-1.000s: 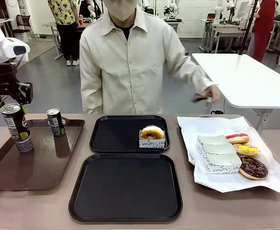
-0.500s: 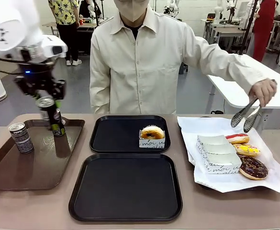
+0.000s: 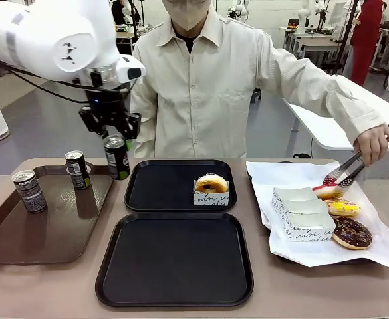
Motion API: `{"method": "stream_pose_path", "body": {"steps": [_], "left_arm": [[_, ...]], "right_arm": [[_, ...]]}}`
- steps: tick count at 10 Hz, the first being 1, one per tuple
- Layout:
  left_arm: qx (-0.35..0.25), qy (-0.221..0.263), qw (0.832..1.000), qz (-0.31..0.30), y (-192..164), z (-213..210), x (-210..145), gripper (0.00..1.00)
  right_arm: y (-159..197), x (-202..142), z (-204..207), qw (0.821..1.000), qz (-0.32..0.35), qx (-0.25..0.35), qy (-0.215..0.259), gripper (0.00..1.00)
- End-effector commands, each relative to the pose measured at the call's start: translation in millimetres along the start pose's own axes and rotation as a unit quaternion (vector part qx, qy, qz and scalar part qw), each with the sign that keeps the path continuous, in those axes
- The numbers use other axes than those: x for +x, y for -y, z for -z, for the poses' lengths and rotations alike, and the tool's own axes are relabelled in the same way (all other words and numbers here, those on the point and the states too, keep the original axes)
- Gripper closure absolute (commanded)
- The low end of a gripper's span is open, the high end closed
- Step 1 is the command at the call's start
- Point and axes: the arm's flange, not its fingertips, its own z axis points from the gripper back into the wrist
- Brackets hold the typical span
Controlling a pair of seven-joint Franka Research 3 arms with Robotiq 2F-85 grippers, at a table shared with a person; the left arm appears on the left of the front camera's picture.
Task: Set up donuts and drinks on trays.
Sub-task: Pick up one Pepsi coke and place it on the Flat Tray.
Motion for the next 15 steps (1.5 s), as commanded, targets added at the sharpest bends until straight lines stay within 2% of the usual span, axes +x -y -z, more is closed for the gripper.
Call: {"method": "stream_pose_path", "body": {"steps": [1,5,6,7,8,9,10,11,12,13,15], "left_arm": [[-0.025,0.009,0.999,-0.022,24.7,2.7,17.8,0.43],[-0.048,0.008,0.998,-0.033,60.1,21.3,29.6,0.43],[-0.021,-0.108,0.993,-0.047,58.4,16.0,13.8,0.43],[-0.045,0.0,0.999,-0.014,56.9,26.2,24.2,0.43],[-0.045,0.0,0.999,-0.014,56.9,26.2,24.2,0.43],[-0.033,-0.04,0.998,-0.022,58.9,30.6,17.2,0.43],[-0.046,-0.037,0.998,-0.038,50.8,48.0,32.7,0.43],[-0.045,-0.061,0.997,-0.029,47.6,46.8,30.5,0.43],[-0.012,-0.122,0.992,0.043,33.1,15.3,-3.1,0.43],[-0.01,-0.105,0.991,0.086,6.3,-12.2,-40.8,0.43],[-0.062,-0.096,0.991,0.072,-34.5,-24.2,-89.9,0.43]], "right_arm": [[-0.2,-0.5,0.2,1.0,0.001,0.004,-0.002,0.0],[-0.2,-0.5,0.2,1.0,0.001,0.004,-0.002,0.0],[-0.2,-0.5,0.2,1.0,0.001,0.004,-0.002,0.0],[-0.2,-0.5,0.2,1.0,0.001,0.004,-0.002,0.0],[-0.2,-0.5,0.2,1.0,0.001,0.004,-0.002,0.0],[-0.2,-0.5,0.2,1.0,0.001,0.004,-0.002,0.0],[-0.2,-0.5,0.2,1.0,0.001,0.004,-0.002,0.0],[-0.2,-0.5,0.2,1.0,0.001,0.004,-0.002,0.0],[-0.2,-0.5,0.2,1.0,0.001,0.004,-0.002,0.0],[-0.2,-0.5,0.2,1.0,0.001,0.004,-0.002,0.0],[-0.2,-0.5,0.2,1.0,0.001,0.004,-0.002,0.0]]}}
